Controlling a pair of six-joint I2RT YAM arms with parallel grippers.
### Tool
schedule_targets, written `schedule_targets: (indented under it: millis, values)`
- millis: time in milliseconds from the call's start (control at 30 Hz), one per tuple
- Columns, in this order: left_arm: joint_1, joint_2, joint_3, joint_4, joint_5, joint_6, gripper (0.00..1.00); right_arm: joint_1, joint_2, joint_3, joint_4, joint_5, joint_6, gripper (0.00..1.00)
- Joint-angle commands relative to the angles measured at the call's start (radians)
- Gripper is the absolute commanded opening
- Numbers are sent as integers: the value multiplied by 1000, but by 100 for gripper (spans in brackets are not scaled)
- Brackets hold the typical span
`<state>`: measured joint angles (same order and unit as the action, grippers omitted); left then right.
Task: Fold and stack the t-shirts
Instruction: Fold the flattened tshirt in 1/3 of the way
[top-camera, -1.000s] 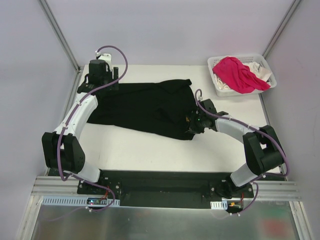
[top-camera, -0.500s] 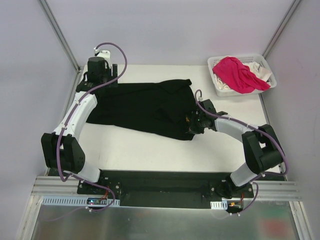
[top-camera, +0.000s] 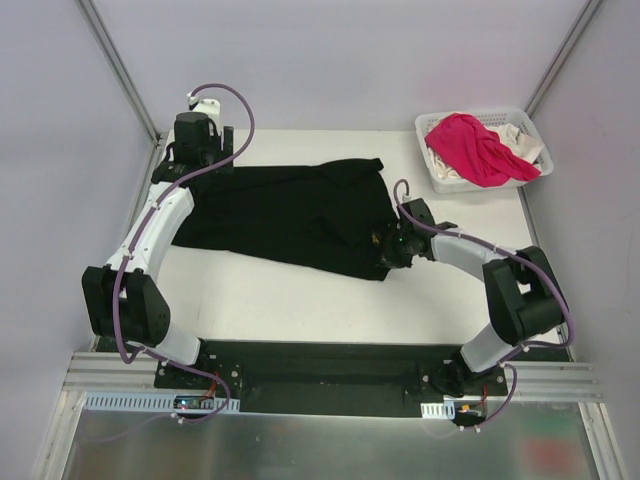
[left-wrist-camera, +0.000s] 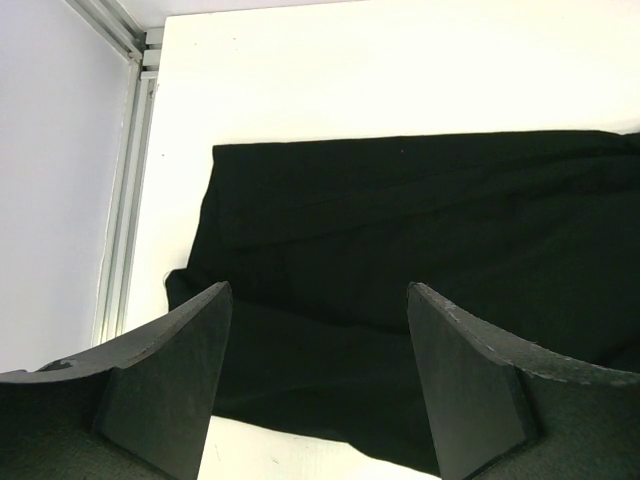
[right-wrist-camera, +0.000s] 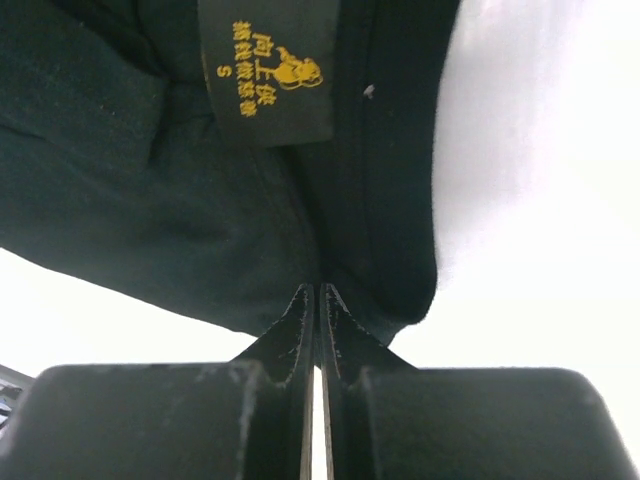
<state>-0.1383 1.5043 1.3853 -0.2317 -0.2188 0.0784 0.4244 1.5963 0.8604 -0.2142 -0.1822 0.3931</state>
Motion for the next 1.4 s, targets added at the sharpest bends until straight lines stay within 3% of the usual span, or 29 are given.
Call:
schedule_targets:
  millis: [0, 1033, 1367]
  values:
    - [-6, -9, 35, 0, -11, 11, 70, -38, -44, -4, -22, 38, 7, 1]
    - [-12, -36, 11, -11, 15, -6, 70, -403, -291, -153, -139, 141, -71, 1]
    - [-18, -55, 8, -23, 13, -11, 70, -458, -340, -201, -146, 141, -91, 1]
